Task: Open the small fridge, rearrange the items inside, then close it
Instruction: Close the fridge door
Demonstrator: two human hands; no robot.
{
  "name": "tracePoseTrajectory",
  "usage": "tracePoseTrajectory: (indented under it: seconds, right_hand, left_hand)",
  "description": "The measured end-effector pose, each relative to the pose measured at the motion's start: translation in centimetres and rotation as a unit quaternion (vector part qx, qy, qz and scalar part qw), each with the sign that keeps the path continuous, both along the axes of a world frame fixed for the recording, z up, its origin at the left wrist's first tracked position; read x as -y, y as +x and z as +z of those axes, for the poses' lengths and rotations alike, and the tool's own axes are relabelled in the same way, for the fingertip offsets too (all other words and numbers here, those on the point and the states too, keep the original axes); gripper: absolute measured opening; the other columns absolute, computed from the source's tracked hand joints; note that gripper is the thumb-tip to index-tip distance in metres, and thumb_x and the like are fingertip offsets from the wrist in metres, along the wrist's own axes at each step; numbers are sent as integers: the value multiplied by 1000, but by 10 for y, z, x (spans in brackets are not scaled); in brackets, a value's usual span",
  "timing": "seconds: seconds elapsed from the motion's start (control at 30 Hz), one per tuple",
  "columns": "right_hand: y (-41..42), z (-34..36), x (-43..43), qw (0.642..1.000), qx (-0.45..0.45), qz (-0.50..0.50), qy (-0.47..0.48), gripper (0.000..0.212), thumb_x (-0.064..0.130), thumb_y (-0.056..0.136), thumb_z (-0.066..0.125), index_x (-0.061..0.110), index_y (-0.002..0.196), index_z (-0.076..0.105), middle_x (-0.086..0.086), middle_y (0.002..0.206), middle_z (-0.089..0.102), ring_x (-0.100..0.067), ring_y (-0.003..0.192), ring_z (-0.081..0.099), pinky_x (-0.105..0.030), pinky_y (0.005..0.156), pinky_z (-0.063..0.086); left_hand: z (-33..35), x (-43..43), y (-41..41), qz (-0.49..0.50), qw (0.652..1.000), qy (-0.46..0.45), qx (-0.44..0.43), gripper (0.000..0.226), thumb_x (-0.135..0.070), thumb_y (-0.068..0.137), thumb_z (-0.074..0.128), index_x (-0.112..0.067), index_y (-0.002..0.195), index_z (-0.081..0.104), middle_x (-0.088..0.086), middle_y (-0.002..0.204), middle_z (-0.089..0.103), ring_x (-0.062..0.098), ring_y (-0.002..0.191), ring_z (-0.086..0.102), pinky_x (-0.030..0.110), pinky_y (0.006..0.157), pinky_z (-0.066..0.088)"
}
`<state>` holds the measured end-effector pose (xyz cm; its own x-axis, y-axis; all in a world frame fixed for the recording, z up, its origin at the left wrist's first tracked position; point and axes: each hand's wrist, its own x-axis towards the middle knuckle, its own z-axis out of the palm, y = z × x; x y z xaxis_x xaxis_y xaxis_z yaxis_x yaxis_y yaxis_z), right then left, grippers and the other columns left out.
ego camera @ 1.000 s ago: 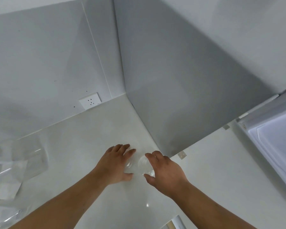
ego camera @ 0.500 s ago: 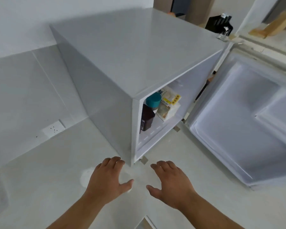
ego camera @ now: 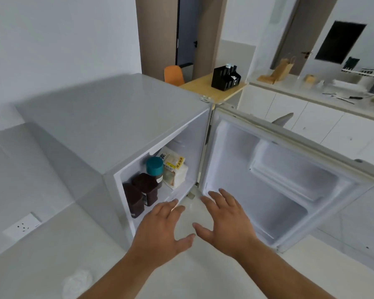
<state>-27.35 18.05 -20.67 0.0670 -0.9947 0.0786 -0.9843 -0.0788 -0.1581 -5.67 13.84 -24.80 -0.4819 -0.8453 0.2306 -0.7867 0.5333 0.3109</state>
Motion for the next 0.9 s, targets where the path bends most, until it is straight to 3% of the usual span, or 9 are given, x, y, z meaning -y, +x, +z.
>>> tracePoseTrajectory:
  seconds: [0.13, 0.2, 0.27, 0.37, 0.63, 0.9]
  right_hand:
    - [-28, 46, 11, 998, -24, -17, -47, 86, 85, 88, 23, 37, 160, 22, 3, 170, 22, -24, 158, 3, -38, 122, -6]
    - [-41, 70, 18, 997, -28, -30, -72, 86, 85, 88, 24, 38, 160, 20, 4, 170, 21, -23, 158, 3, -37, 120, -8]
    - [-52, 92, 25, 995, -34, -34, -90, 86, 84, 89, 24, 37, 160, 20, 2, 169, 24, -25, 158, 6, -39, 122, -1]
    - [-72, 127, 30, 990, -44, -48, -122, 85, 85, 90, 24, 36, 160, 20, 2, 169, 24, -25, 157, 5, -41, 123, 3]
    - [-126, 191, 40, 976, -60, -94, -189, 80, 80, 90, 33, 36, 156, 28, 3, 164, 34, -26, 155, 15, -46, 126, 16]
    - [-181, 198, 44, 973, -65, -165, -145, 86, 82, 86, 31, 34, 158, 26, 4, 159, 39, -24, 149, 27, -46, 123, 26]
  left_hand:
    - [50, 22, -32, -23, 999, -35, -11, 93, -95, 79, 27, -37, 151, 44, -10, 163, 41, 20, 149, 37, 47, 113, 40]
    - [76, 31, -44, -39, 997, -71, -20, 88, -91, 82, 36, -34, 147, 50, -6, 158, 48, 22, 144, 44, 48, 110, 45]
    - [96, 43, -52, -60, 992, -106, -32, 80, -83, 83, 50, -27, 139, 59, -1, 151, 56, 25, 136, 53, 48, 104, 51]
    - [131, 62, -64, -66, 985, -156, -41, 77, -79, 83, 56, -24, 137, 60, 1, 148, 58, 24, 132, 55, 45, 103, 50]
    - [210, 111, -74, -37, 979, -202, -10, 84, -82, 83, 45, -24, 143, 55, 4, 152, 54, 26, 138, 48, 49, 107, 47]
    - [232, 152, -40, 8, 984, -160, 78, 89, -86, 80, 38, -30, 149, 49, -4, 157, 48, 19, 140, 43, 41, 111, 41]
